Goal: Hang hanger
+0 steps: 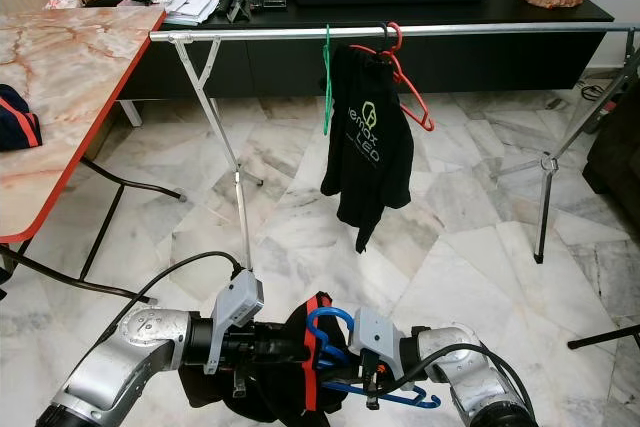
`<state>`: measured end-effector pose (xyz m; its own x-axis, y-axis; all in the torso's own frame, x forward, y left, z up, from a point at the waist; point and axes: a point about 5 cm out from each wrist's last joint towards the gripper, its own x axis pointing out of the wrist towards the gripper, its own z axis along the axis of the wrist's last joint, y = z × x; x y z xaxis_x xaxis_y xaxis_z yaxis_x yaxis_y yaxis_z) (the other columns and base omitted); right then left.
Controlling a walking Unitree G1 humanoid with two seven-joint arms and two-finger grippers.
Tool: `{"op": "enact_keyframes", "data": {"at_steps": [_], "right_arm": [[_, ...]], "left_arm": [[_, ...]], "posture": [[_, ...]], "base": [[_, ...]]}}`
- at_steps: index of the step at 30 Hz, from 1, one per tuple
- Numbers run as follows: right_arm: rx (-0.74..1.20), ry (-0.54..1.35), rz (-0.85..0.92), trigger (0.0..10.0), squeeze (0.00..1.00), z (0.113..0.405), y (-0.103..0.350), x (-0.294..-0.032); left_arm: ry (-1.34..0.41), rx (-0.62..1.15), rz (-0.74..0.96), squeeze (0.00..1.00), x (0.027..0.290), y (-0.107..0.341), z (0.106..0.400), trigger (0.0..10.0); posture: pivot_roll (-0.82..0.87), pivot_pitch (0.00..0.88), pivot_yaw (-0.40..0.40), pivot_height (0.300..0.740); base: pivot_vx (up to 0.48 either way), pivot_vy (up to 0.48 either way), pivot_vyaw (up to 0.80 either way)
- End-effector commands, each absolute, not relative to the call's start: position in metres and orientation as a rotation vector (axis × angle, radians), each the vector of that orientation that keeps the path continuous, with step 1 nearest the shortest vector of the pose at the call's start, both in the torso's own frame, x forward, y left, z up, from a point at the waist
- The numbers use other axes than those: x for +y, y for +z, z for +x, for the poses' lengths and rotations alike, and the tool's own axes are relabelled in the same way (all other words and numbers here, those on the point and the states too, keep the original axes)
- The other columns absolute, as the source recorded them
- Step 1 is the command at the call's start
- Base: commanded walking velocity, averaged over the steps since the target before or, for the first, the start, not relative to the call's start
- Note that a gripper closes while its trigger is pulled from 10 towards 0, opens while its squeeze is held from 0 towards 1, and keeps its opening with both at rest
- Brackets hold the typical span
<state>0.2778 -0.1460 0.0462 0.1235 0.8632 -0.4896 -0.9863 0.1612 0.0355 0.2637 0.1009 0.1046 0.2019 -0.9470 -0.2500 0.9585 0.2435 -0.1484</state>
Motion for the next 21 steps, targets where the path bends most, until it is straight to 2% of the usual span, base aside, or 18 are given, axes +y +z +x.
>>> {"op": "enact_keyframes", "data": {"at_steps": [1, 10, 18, 21], "right_arm": [[0.426, 1.375, -0.309, 0.0, 0.0, 0.277, 0.047, -0.147], [0.425, 1.374, -0.296, 0.0, 0.0, 0.277, 0.048, -0.148], [0.441, 1.381, -0.285, 0.0, 0.0, 0.272, 0.044, -0.149], [0.446, 1.374, -0.277, 0.0, 0.0, 0.271, 0.043, -0.151]], "left_arm": [[-1.329, 0.304, -0.02, 0.0, 0.099, 0.104, 0.261, 0.0], [-1.282, 0.25, -0.18, 0.0, 0.097, 0.106, 0.261, 0.0], [-1.231, 0.22, -0.22, 0.0, 0.104, 0.11, 0.265, 0.0], [-1.197, 0.234, -0.187, 0.0, 0.108, 0.107, 0.266, 0.0]], "posture": [[-0.03, 0.142, -0.021, 0.74], [-0.03, 0.143, -0.035, 0.74], [-0.03, 0.142, -0.045, 0.74], [-0.03, 0.143, -0.046, 0.74]], "base": [[0.0, 0.0, 0.0], [0.0, 0.0, 0.0], [0.0, 0.0, 0.0], [0.0, 0.0, 0.0]]}}
